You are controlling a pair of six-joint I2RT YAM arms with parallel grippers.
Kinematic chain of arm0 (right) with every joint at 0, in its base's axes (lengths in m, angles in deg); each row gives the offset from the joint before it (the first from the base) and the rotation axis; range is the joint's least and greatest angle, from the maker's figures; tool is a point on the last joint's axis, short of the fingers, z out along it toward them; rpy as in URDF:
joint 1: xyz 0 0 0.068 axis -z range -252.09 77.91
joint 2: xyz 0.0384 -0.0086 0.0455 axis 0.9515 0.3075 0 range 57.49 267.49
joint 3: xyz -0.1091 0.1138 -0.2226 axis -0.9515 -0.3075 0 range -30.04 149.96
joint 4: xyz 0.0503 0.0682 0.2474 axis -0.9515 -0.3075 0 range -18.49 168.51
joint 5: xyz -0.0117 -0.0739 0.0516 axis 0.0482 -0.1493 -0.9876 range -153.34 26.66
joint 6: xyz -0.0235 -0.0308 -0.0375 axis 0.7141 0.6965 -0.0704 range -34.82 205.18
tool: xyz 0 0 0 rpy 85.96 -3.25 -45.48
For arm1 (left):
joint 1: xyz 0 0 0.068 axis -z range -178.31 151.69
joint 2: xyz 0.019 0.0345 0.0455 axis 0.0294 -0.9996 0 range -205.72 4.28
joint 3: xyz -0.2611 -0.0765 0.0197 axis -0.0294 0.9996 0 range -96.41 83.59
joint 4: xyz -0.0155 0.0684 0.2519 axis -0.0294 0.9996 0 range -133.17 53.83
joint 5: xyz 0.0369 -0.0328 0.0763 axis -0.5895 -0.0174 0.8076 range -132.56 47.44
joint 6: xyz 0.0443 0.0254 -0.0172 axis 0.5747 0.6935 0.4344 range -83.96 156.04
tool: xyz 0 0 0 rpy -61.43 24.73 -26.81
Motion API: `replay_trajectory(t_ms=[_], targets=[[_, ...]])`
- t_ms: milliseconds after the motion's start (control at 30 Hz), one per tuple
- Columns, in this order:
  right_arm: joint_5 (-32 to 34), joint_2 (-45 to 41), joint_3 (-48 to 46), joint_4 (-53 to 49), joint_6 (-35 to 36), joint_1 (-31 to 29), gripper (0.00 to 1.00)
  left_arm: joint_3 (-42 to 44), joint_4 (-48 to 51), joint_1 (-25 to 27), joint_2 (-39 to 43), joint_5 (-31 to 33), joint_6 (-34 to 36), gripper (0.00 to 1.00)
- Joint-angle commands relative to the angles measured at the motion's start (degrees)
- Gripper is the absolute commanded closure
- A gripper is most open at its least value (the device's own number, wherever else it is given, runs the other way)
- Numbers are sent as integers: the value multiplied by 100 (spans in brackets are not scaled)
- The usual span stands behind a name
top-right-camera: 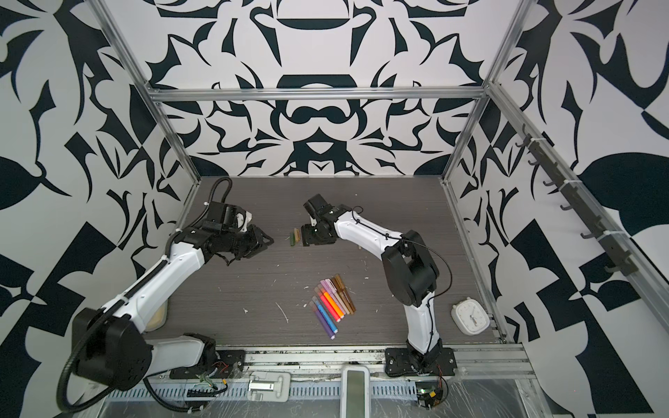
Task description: Open the pen caps
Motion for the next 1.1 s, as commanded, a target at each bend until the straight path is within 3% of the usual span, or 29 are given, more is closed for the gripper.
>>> replay_trajectory(t_ms=[0,133,233,367,467,600,667,867,1067], targets=[[473,-804,-723,-198,-467,-452,34,392,-57,-22,541,-343,-39,65],[547,-1559,-2063,1,-1198,-945,34,1070,-721,-23,787,-657,-254,65],[389,-1964,-2667,-146,-1858,-1209,36,1111,-659,-17,720,-922,-353,65],[622,-2365,-3117,-303,-2008,-1423,36,1299,-773,19,746,-1030,-131,65],[564,-2518,-3252,-477,-2008,-1425,37,1367,-641,5,647,-965,-152,65],[493,-2618,-3328,-790,-1948,-1423,40,1654,-1230,30,658,-1129,-662,65],[559,-2719,-3433,-974,-2004,-1357,48,1672,-1268,34,611,-1078,-665,65],[-70,-2793,-3659,-966,-1373,-532,65,1583,-1118,37,642,-995,-803,65],[-168,-2516,-3595,-1045,-857,-213,66,1634,-1028,38,853,-851,-948,64]])
